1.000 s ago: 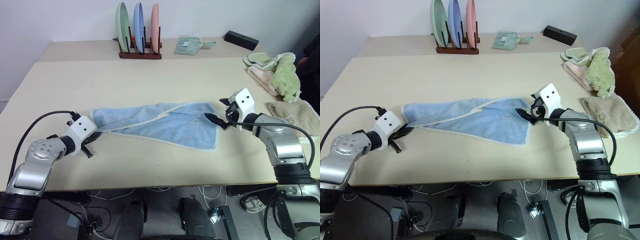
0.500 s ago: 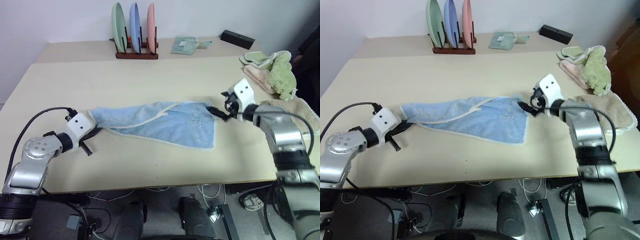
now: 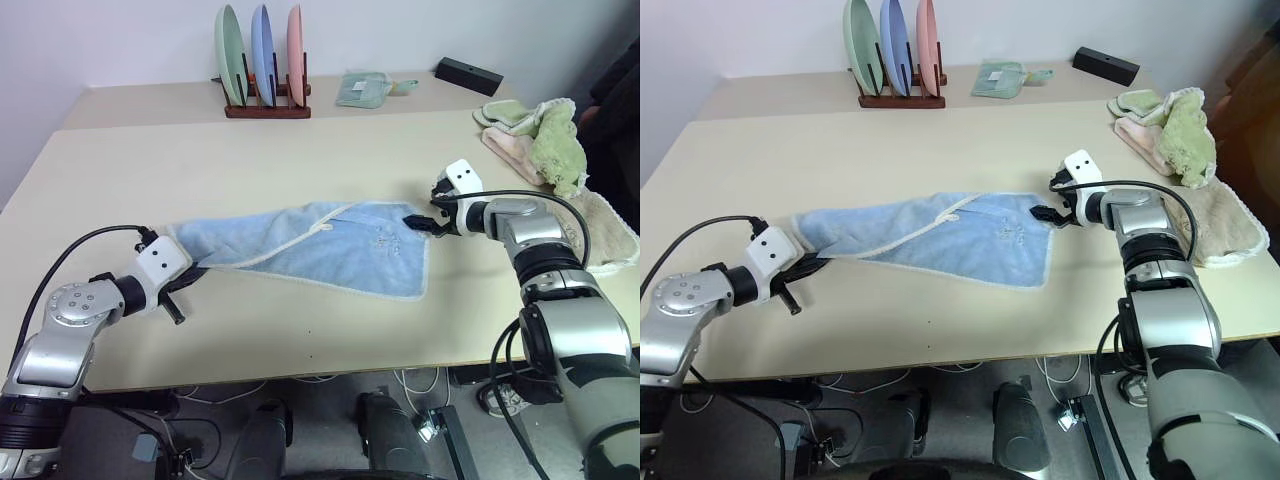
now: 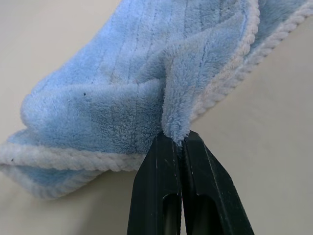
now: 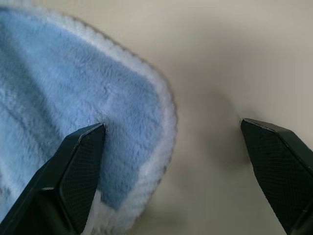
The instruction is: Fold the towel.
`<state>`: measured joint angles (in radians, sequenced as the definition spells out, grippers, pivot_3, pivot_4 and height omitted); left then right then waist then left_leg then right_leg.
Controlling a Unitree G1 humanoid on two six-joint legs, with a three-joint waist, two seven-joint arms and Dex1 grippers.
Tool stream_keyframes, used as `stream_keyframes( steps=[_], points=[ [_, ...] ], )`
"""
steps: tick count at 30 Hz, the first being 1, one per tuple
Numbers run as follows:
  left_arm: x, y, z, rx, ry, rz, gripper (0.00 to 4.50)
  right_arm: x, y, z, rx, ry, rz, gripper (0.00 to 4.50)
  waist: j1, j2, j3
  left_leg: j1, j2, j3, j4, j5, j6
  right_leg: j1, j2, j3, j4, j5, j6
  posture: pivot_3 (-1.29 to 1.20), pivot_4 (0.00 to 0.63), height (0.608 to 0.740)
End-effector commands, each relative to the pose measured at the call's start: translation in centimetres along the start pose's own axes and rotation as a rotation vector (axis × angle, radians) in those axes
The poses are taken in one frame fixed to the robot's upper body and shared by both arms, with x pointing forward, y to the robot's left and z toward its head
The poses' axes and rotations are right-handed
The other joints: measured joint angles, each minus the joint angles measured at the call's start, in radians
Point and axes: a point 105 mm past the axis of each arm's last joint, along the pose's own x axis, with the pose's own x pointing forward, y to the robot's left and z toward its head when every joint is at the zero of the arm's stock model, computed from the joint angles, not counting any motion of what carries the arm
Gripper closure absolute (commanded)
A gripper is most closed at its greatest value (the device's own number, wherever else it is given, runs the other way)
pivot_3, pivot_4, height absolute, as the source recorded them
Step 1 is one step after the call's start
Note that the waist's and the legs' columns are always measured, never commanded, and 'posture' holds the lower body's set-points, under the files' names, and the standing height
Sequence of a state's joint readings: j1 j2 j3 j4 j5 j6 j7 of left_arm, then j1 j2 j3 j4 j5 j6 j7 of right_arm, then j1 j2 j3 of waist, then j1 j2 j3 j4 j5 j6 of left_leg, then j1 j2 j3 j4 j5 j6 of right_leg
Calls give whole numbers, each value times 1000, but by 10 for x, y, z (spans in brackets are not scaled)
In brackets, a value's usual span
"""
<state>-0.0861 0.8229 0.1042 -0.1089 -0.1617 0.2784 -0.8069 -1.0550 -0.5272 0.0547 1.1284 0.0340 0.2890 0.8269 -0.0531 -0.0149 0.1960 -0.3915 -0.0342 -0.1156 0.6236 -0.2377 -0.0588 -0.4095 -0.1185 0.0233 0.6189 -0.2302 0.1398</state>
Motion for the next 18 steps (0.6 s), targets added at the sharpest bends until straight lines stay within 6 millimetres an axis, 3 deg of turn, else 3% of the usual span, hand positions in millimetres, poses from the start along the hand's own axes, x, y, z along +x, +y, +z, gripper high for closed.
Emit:
stream_keyframes(
  steps=[1, 3, 5, 11, 14, 18],
  points=[
    [-4, 3, 11, 18, -36, 9, 4477, 4, 1, 6, 15, -12, -6, 0, -1, 0, 0, 0, 0, 0, 0, 0, 0, 0, 0, 0, 0, 0, 0, 0, 150, 740],
    [-3, 2, 12, 16, -38, 7, 4500, 5, 4, 5, 13, -6, 9, 557, -4, 0, 0, 0, 0, 0, 0, 0, 0, 0, 0, 0, 0, 0, 0, 0, 150, 740],
    [-4, 2, 12, 12, -38, 5, 4500, 6, 6, 5, 14, -6, 23, 1391, -7, 0, 0, 0, 0, 0, 0, 0, 0, 0, 0, 0, 0, 0, 0, 0, 150, 740],
    [-11, 0, 11, -12, -30, -8, 4500, 3, 5, 12, -11, -58, 32, 4447, -16, 0, 0, 0, 0, 0, -1, 0, 0, 0, 0, 0, 0, 0, 0, 0, 150, 740],
    [-14, 4, 17, -42, -56, 3, 4500, 0, 1, 20, -62, -83, 12, 4447, -16, 0, 0, 0, 0, 0, -1, 0, 0, 0, 0, 0, 0, 0, 0, 0, 150, 740],
    [-19, 48, 64, -106, -250, 144, 4500, -26, -16, 66, -257, -223, -97, 4447, -1, 1, 2, -2, 0, -1, 1, 0, 0, -2, 0, 0, 1, 0, 0, 0, 150, 740]
  ],
)
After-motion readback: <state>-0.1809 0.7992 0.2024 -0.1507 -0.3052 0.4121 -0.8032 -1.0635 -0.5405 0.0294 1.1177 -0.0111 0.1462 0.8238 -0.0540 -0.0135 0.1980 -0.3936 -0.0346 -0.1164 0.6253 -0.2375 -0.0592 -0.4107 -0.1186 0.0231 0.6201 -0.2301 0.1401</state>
